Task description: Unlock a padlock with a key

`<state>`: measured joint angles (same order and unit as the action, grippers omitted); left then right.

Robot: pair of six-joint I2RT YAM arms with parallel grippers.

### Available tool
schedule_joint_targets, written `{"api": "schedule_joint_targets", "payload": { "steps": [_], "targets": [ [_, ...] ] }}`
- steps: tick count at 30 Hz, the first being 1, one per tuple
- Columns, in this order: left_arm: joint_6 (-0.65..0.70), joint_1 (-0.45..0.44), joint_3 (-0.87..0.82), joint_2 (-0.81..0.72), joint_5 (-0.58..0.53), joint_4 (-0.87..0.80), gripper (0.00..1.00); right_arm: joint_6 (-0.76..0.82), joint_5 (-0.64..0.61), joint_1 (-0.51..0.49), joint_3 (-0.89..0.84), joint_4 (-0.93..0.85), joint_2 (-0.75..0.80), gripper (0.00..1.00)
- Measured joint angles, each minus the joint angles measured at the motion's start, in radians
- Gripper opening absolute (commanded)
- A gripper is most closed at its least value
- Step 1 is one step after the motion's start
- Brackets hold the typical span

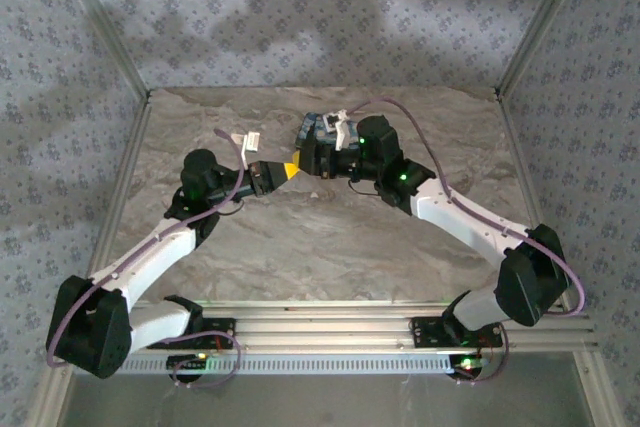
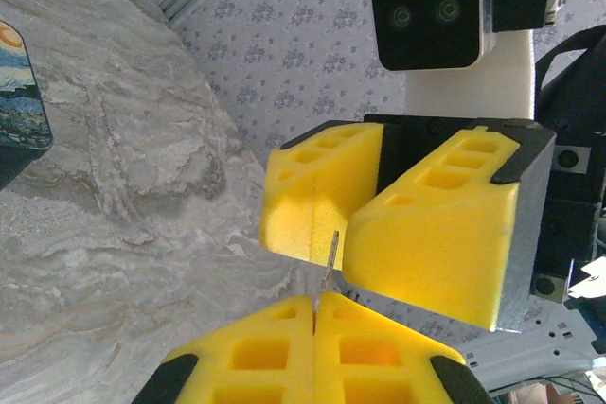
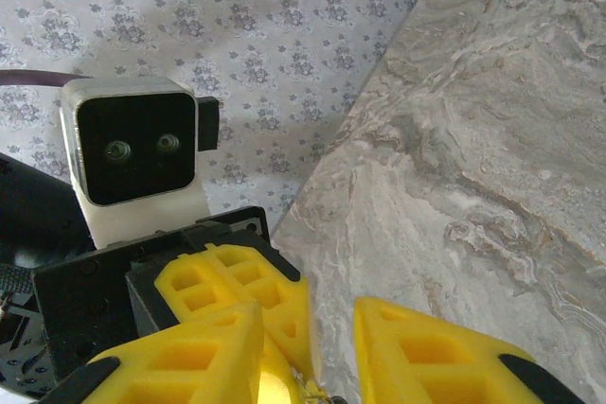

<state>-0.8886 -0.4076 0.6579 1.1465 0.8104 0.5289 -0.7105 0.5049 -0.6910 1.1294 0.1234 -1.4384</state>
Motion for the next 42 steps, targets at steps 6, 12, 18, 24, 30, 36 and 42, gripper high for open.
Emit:
{"api": "schedule_joint_targets", "payload": {
  "steps": [6, 12, 18, 24, 30, 36, 42],
  "targets": [
    [-0.016, 0.005, 0.000, 0.000, -0.008, 0.007, 0.00, -0.019, -0.001, -0.003, -0.017, 0.031, -0.001, 0.08],
    [-0.022, 0.011, -0.003, -0.002, -0.011, 0.014, 0.00, -0.026, 0.006, -0.003, -0.024, 0.061, -0.001, 0.00],
    [0.051, 0.024, -0.004, -0.048, -0.014, -0.069, 0.45, 0.080, 0.033, -0.004, 0.013, -0.029, 0.000, 0.00],
    [0.162, 0.066, -0.005, -0.119, 0.047, -0.106, 0.48, 0.301, 0.113, 0.013, 0.189, -0.276, -0.003, 0.00],
    [0.209, 0.055, -0.005, -0.103, 0.155, -0.075, 0.43, 0.416, 0.227, 0.024, 0.258, -0.369, -0.010, 0.00],
    [0.207, 0.040, -0.005, -0.103, 0.193, 0.000, 0.43, 0.462, 0.286, 0.024, 0.267, -0.409, -0.033, 0.00],
    [0.196, 0.023, -0.005, -0.090, 0.197, 0.057, 0.43, 0.473, 0.300, 0.024, 0.267, -0.417, -0.038, 0.00]
  ]
}}
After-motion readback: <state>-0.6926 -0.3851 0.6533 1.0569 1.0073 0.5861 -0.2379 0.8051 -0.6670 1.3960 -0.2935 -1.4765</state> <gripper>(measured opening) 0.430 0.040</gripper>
